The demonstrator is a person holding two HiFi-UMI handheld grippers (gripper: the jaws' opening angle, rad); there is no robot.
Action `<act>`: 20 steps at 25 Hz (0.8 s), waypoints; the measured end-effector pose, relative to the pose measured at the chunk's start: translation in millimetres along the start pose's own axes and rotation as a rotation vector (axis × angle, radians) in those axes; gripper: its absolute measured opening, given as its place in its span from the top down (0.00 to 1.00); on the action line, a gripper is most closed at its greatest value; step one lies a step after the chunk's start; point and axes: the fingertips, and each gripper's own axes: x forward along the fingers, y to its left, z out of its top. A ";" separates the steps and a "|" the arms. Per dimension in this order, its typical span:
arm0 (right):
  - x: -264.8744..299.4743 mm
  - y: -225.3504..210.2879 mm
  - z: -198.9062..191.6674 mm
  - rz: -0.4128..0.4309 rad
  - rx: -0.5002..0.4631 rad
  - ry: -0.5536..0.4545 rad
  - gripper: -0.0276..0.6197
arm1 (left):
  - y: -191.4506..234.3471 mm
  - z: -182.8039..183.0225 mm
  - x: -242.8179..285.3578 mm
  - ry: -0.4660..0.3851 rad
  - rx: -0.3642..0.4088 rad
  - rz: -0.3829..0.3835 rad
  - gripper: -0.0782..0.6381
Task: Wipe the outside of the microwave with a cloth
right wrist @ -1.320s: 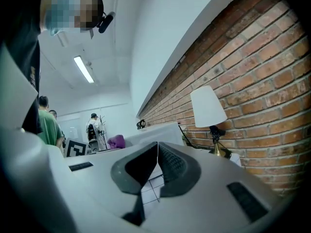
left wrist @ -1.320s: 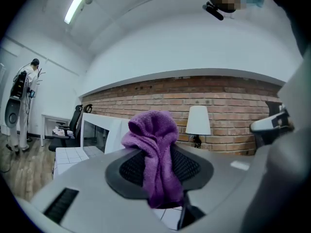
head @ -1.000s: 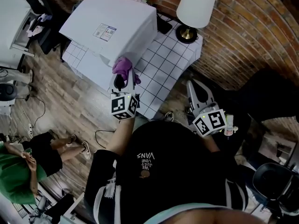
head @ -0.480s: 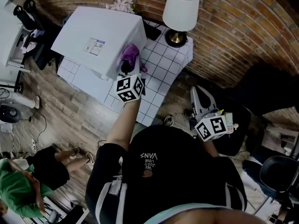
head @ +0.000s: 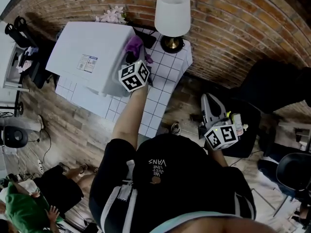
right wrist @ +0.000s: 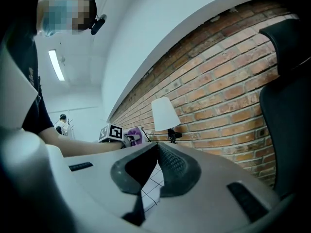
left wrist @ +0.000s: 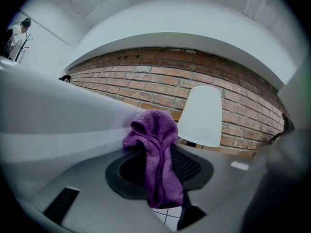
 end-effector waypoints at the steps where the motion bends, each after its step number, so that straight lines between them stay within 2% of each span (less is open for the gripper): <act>1: -1.1 -2.3 -0.5 -0.008 0.003 -0.001 0.95 | -0.9 0.1 3.1 0.001 -0.002 0.001 0.69; 7: -0.6 -4.2 -0.1 -0.013 0.008 0.004 0.95 | -6.2 -3.6 2.3 0.007 -0.004 -0.012 0.69; 13: 10.7 10.8 -2.3 0.054 -0.004 0.020 0.95 | -8.7 -19.0 -45.0 -0.011 -0.014 -0.032 0.69; 20: 25.7 35.4 -17.2 0.165 -0.020 0.054 0.95 | 22.1 -50.0 -121.6 -0.014 -0.003 0.053 0.69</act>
